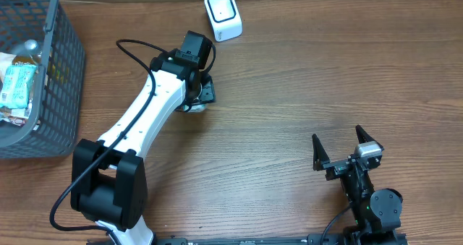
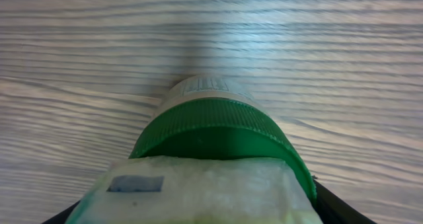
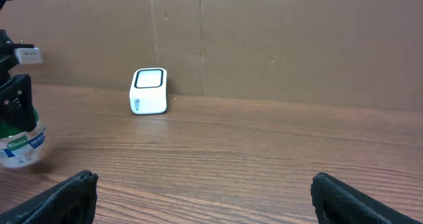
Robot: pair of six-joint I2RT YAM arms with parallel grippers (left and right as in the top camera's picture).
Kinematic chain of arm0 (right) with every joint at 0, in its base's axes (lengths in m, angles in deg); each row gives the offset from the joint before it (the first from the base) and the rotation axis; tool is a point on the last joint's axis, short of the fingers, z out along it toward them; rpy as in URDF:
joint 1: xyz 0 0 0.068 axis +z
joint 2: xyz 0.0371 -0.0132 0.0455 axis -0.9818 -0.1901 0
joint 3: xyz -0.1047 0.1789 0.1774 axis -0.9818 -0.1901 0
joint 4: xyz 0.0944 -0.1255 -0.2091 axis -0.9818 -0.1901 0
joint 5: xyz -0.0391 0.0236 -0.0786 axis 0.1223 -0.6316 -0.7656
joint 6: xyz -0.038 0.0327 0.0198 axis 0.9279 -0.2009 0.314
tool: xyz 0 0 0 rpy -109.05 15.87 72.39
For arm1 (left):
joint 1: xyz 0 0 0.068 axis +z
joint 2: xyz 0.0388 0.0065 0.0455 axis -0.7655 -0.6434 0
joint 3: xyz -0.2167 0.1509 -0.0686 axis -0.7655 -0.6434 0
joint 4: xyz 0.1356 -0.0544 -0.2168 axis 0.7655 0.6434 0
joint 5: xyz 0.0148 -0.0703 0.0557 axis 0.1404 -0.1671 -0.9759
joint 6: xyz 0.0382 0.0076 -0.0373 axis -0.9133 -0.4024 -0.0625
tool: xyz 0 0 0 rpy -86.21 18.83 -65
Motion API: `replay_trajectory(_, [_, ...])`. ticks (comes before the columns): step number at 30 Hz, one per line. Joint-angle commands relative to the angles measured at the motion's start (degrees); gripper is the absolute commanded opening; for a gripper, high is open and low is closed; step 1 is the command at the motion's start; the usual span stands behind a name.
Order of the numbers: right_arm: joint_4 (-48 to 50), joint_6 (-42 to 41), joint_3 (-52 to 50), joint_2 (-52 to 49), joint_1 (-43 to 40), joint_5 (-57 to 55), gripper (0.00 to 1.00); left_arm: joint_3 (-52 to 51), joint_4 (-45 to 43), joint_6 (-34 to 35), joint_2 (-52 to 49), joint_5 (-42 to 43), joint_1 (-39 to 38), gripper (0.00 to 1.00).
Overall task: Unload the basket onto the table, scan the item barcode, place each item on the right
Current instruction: 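Carry the bottle toward the white scanner with the left gripper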
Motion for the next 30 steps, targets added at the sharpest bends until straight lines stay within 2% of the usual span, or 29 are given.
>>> replay_trajectory(1, [0.22,0.26,-0.61,0.42,-0.2,-0.5,1.0,-0.07,-0.7,0.76,1.84,6.38,-0.92,0.33])
replay_trajectory(10, [0.22,0.26,-0.61,0.42,-0.2,-0.5,1.0,-1.01,-1.62,0.79,1.84,6.84,-4.57,0.32])
replay_trajectory(22, [0.22,0.26,-0.61,0.42,-0.2,-0.5,1.0,0.55,-5.57,0.81,1.84,6.51,-14.4,0.31])
replay_trajectory(30, [0.22,0.26,-0.61,0.42,-0.2,-0.52,1.0,0.55,-6.03,3.34,1.81,-2.03,-23.47,0.3])
